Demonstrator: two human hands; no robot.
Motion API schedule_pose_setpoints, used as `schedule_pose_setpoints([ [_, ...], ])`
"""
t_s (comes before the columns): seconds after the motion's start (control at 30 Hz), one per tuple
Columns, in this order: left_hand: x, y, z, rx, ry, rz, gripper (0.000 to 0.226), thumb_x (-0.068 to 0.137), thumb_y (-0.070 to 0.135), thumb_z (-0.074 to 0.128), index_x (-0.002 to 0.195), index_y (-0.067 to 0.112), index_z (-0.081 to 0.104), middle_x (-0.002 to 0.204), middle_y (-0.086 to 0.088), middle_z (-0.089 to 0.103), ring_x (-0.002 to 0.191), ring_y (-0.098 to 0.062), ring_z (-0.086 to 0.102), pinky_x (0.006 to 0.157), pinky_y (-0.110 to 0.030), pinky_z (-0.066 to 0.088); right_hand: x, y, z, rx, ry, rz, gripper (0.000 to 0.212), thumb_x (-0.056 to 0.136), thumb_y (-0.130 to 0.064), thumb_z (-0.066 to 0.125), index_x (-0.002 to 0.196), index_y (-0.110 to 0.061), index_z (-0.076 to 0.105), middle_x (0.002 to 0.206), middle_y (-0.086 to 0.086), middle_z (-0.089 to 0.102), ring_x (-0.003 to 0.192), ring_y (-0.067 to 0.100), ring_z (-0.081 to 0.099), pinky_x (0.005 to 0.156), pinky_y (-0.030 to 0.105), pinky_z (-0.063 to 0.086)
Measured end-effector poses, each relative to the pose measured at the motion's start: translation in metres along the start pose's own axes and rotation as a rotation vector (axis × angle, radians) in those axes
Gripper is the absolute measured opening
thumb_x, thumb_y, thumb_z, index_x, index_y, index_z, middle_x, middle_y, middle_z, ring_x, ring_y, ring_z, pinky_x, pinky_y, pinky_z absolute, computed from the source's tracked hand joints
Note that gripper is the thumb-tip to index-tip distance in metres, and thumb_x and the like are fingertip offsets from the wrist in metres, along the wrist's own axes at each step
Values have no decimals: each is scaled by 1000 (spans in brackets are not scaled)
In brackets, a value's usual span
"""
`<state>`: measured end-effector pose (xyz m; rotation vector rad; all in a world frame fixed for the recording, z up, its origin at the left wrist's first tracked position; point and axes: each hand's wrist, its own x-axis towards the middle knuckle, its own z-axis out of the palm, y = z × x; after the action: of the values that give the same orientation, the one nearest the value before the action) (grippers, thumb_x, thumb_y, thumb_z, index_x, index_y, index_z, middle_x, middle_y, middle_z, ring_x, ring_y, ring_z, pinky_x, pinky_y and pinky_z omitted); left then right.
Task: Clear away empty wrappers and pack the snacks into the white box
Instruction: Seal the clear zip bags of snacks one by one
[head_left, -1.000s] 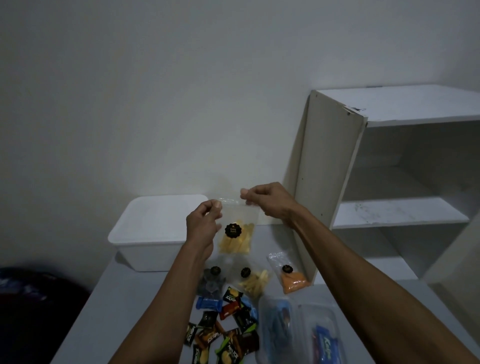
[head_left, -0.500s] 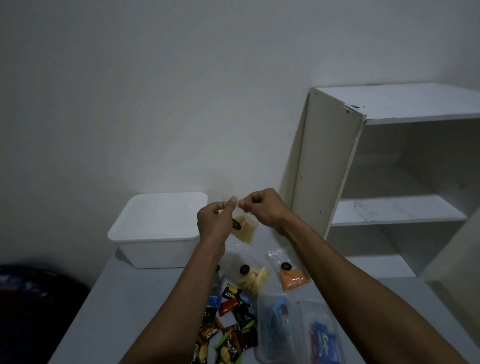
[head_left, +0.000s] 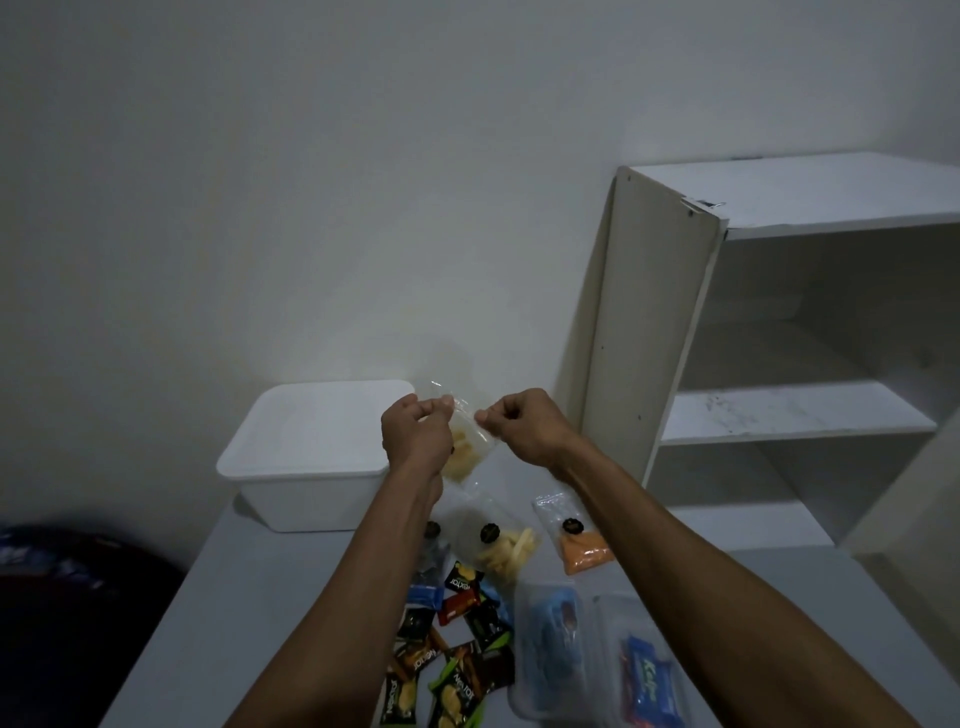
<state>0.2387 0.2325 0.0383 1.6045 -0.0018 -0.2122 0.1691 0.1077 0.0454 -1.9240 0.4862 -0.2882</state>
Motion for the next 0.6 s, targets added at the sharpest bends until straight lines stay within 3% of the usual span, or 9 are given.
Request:
schedule_pose_setpoints([
  [0.07, 0, 0, 1, -31, 3, 11, 29, 86, 22, 72, 110, 7, 65, 139, -5, 54, 99, -35, 67, 46, -17, 50, 0, -1, 2, 10, 22, -1, 26, 93, -27, 67, 72, -12, 67, 68, -2, 62, 65, 10, 55, 66, 28, 47],
  [0.17, -3, -1, 3, -48, 12, 23, 44, 90, 18, 69, 129, 4, 54, 130, 0, 55, 84, -15, 63, 40, -8, 42, 1, 0, 3, 18, 64, 1, 27, 93, -27, 66, 72, -10, 67, 68, -3, 63, 69, 9, 59, 68, 26, 47],
  [0.23, -3, -2, 4, -33, 25, 27, 34, 89, 22, 69, 120, 10, 59, 130, 0, 57, 90, -24, 67, 51, -17, 50, 1, 0, 2, 29, 65, 10, 25, 93, -26, 66, 72, -12, 68, 67, -7, 62, 67, 5, 58, 65, 24, 46],
  [0.3, -5, 0, 2, 7, 33, 35, 9, 89, 24, 70, 91, 20, 63, 141, -1, 51, 104, -26, 63, 66, -28, 55, 0, 0, 1, 34, 27, 14, 21, 94, -23, 65, 76, -12, 68, 68, -11, 60, 63, 1, 54, 59, 20, 42],
  [0.33, -5, -1, 2, 30, 31, 48, 10, 89, 25, 69, 84, 21, 61, 145, 0, 46, 104, -20, 61, 65, -23, 54, 0, 0, 1, 35, 12, 20, 19, 94, -22, 65, 78, -11, 69, 69, -12, 60, 64, 0, 54, 58, 19, 41],
  [0.43, -4, -4, 1, 59, 14, 66, 10, 92, 24, 66, 93, 14, 63, 148, 3, 41, 78, -3, 55, 40, -7, 39, 1, 2, 3, 28, 44, 31, 28, 93, -26, 66, 80, -2, 70, 67, -7, 61, 63, 3, 55, 59, 24, 44],
  [0.53, 3, -9, -2, 49, 26, 49, 12, 90, 26, 68, 83, 18, 64, 147, 0, 44, 103, -21, 61, 49, -15, 42, -2, 2, 6, -8, 97, 13, 32, 91, -30, 69, 76, -2, 68, 64, -2, 60, 61, 9, 55, 62, 26, 47],
  [0.6, 7, -11, -3, 51, 36, 38, 19, 86, 32, 70, 72, 21, 64, 141, -9, 52, 109, -36, 62, 57, -24, 50, -5, 0, 5, -52, 64, -9, 28, 91, -28, 69, 77, -4, 69, 67, -3, 62, 62, 8, 56, 62, 25, 47],
])
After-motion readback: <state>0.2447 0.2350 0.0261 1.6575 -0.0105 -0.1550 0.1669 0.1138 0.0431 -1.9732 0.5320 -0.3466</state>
